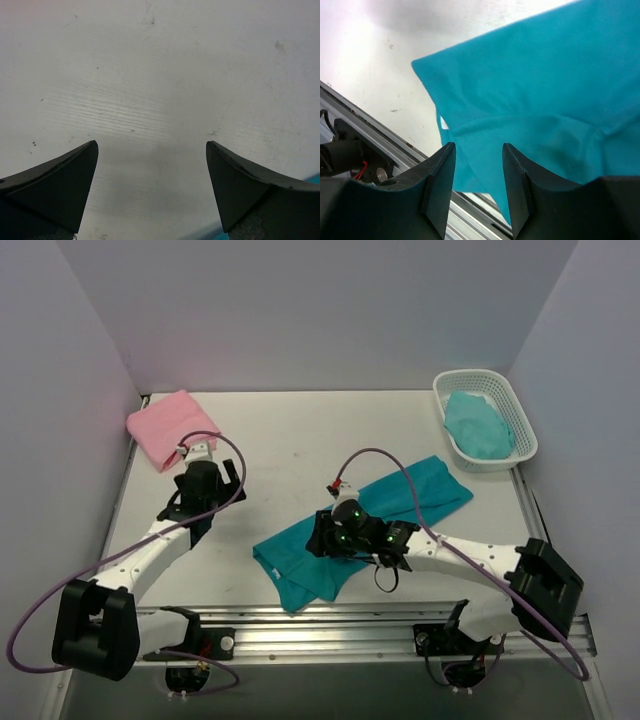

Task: Fold and stack the t-shirts
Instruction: Fold the other side of the tshirt into a rectangle

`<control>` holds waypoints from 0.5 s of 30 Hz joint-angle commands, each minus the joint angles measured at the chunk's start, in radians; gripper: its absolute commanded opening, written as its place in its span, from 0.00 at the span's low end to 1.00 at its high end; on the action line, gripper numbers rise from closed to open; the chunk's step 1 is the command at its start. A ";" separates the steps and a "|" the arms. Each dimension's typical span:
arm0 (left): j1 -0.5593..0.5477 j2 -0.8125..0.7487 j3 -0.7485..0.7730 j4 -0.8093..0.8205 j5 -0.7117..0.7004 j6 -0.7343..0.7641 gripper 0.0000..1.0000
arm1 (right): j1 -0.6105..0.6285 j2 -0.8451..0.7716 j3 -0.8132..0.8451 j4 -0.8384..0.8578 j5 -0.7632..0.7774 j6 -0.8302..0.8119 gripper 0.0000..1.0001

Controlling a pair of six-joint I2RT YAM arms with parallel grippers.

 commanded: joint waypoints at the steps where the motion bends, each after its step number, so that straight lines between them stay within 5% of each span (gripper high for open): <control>1: -0.064 -0.057 0.042 0.028 0.077 -0.016 0.98 | 0.026 0.092 0.136 0.074 -0.033 -0.068 0.39; 6: -0.290 -0.111 0.063 -0.056 0.025 -0.101 0.98 | 0.027 0.150 0.207 0.020 0.008 -0.108 0.40; 15: -0.527 -0.140 0.017 -0.190 -0.084 -0.252 0.99 | 0.024 0.164 0.234 -0.021 0.057 -0.135 0.41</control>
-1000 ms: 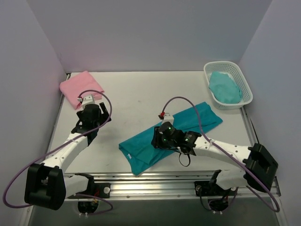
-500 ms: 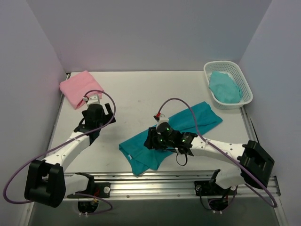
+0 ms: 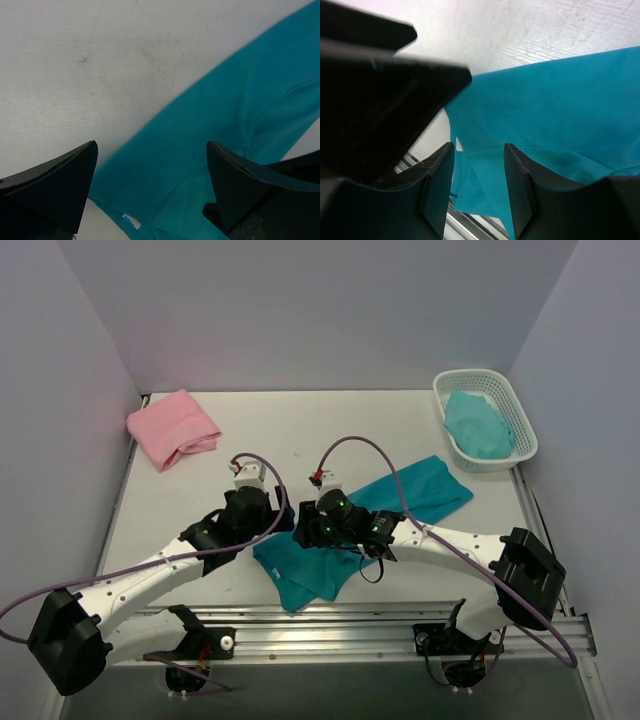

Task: Fold and stack the t-shirts
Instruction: Fold the other side of the tshirt into a rectangle, then rotate the tshirt 90 degrees

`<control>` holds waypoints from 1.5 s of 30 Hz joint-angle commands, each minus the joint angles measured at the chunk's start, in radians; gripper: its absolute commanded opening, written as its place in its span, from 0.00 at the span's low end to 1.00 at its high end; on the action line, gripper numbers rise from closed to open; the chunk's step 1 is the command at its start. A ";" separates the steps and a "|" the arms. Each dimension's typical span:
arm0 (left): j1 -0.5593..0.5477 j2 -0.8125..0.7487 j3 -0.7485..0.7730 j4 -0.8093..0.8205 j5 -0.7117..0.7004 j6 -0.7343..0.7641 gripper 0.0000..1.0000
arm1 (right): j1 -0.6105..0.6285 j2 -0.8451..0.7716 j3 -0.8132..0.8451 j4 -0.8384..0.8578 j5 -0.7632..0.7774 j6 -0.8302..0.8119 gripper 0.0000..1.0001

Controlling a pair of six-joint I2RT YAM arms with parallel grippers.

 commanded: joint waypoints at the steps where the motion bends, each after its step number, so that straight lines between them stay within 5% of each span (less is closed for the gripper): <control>1: -0.088 -0.020 -0.006 -0.094 -0.090 -0.095 0.99 | -0.002 -0.001 0.048 -0.035 0.060 -0.034 0.41; 11: -0.386 -0.106 -0.071 -0.358 -0.315 -0.502 1.00 | -0.008 0.006 0.045 -0.057 0.074 -0.047 0.41; 17: -0.492 -0.111 -0.169 -0.335 -0.392 -0.670 1.00 | -0.010 -0.001 0.015 -0.055 0.068 -0.042 0.41; 18: -0.499 -0.102 -0.181 -0.321 -0.412 -0.685 1.00 | -0.011 -0.004 0.013 -0.057 0.069 -0.042 0.48; 24: -0.506 -0.010 -0.249 -0.128 -0.495 -0.696 1.00 | -0.014 -0.021 0.001 -0.072 0.088 -0.042 0.82; 45: -0.503 0.137 -0.191 0.007 -0.616 -0.664 1.00 | -0.048 -0.058 -0.041 -0.075 0.096 -0.050 0.84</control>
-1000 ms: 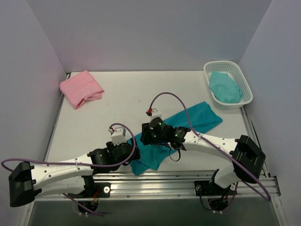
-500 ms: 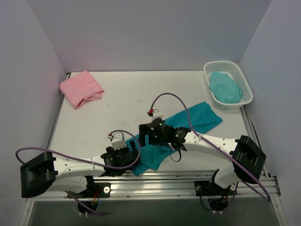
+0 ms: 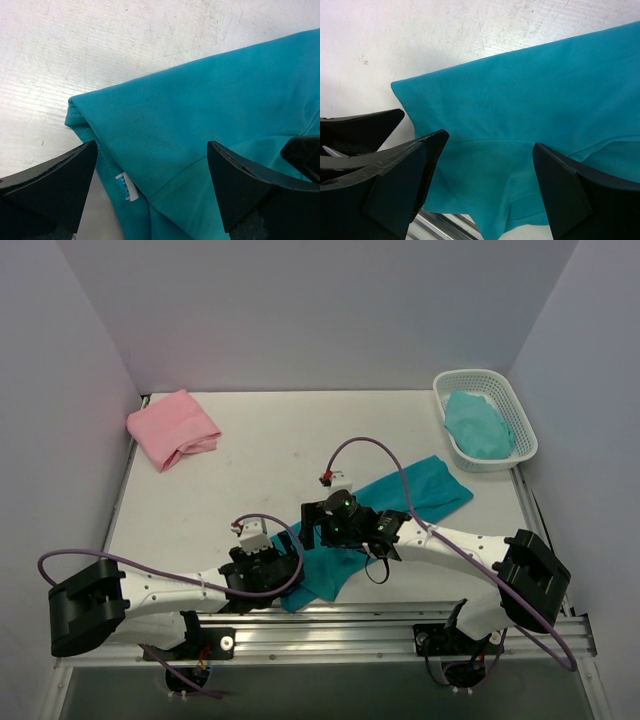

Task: Fold and stack the t-shirts
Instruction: Rotate the tshirt 90 degrees

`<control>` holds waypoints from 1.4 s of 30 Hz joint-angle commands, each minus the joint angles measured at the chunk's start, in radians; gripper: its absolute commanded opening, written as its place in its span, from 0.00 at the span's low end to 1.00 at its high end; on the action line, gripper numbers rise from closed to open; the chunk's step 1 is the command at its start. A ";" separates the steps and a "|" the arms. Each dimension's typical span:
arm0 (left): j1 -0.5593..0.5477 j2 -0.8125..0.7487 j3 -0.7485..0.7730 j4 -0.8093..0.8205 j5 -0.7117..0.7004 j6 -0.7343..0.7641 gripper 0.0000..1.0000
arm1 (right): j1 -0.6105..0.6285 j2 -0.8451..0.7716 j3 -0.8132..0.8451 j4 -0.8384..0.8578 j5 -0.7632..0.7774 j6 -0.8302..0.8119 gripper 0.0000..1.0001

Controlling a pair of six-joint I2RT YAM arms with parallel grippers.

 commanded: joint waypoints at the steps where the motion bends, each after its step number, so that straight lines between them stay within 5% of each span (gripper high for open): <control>1: -0.002 0.038 0.035 0.059 -0.028 0.004 1.00 | -0.015 -0.039 -0.006 -0.008 0.022 -0.012 0.84; 13: -0.002 0.118 0.048 0.109 -0.031 0.003 1.00 | -0.057 -0.061 -0.042 0.004 0.000 -0.018 0.84; 20: 0.001 0.159 0.065 0.125 -0.033 0.014 0.89 | -0.060 -0.036 -0.059 0.035 -0.021 -0.012 0.83; 24: 0.003 0.176 0.068 0.136 -0.037 0.020 0.71 | -0.060 -0.029 -0.065 0.043 -0.026 -0.011 0.82; 27: 0.003 0.178 0.070 0.136 -0.043 0.018 0.44 | -0.063 -0.033 -0.069 0.044 -0.026 -0.011 0.82; 28: 0.003 0.178 0.068 0.135 -0.046 0.018 0.26 | -0.063 -0.033 -0.069 0.044 -0.026 -0.011 0.82; 31: 0.003 0.172 0.073 0.118 -0.054 0.008 0.03 | -0.065 -0.033 -0.070 0.046 -0.026 -0.012 0.82; 42: 0.003 0.035 0.071 -0.040 -0.135 -0.046 0.02 | -0.066 0.005 -0.064 0.067 -0.038 -0.017 0.82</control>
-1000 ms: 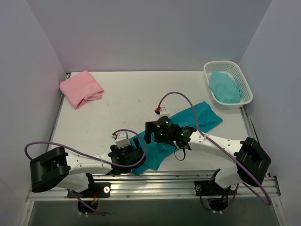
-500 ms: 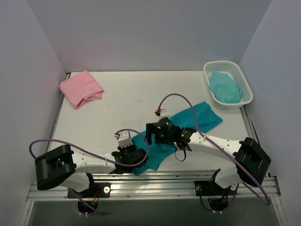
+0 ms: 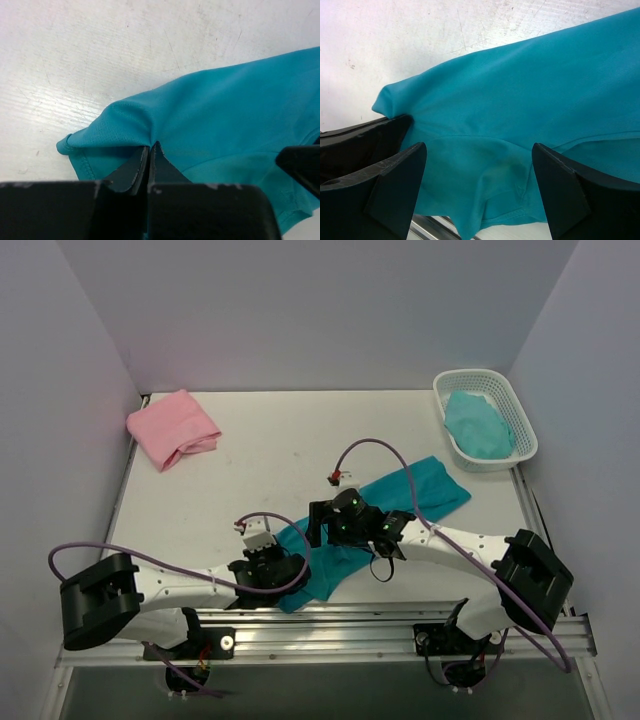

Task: Fold and stack the t-shirts
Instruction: Rotate the tshirt 90 degrees

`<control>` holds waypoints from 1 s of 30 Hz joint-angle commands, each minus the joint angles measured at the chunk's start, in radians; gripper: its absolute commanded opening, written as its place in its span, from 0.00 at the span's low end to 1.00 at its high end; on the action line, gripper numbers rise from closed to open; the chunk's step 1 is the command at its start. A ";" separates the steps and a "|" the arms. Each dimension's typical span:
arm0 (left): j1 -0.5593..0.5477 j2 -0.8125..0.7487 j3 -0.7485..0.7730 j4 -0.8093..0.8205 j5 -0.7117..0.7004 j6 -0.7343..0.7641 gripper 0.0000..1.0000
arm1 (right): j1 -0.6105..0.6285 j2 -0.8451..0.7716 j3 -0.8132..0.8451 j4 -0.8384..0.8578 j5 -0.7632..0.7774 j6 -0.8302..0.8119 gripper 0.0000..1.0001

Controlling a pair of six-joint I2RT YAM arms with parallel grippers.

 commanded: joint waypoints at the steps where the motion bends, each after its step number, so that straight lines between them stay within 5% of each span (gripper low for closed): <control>1: 0.003 -0.090 0.026 -0.087 -0.079 -0.021 0.02 | -0.009 0.022 0.001 0.020 -0.003 -0.014 0.82; 7: 0.069 -0.168 0.000 -0.128 -0.093 0.013 0.02 | -0.009 0.047 0.011 0.030 -0.035 -0.019 0.82; 15: 0.250 -0.184 -0.086 0.106 0.016 0.189 0.07 | -0.009 0.062 0.014 0.036 -0.041 -0.020 0.82; 18: 0.329 -0.165 -0.078 0.160 0.067 0.255 0.46 | -0.009 0.065 0.011 0.039 -0.043 -0.019 0.82; 19: 0.345 -0.159 -0.073 0.171 0.079 0.276 0.66 | -0.009 0.065 0.013 0.039 -0.043 -0.017 0.81; 20: 0.356 -0.147 -0.067 0.175 0.088 0.280 0.99 | -0.009 0.062 0.010 0.039 -0.043 -0.019 0.81; 30: 0.379 -0.167 0.000 0.154 0.111 0.327 0.94 | -0.010 0.053 -0.003 0.048 -0.043 -0.019 0.81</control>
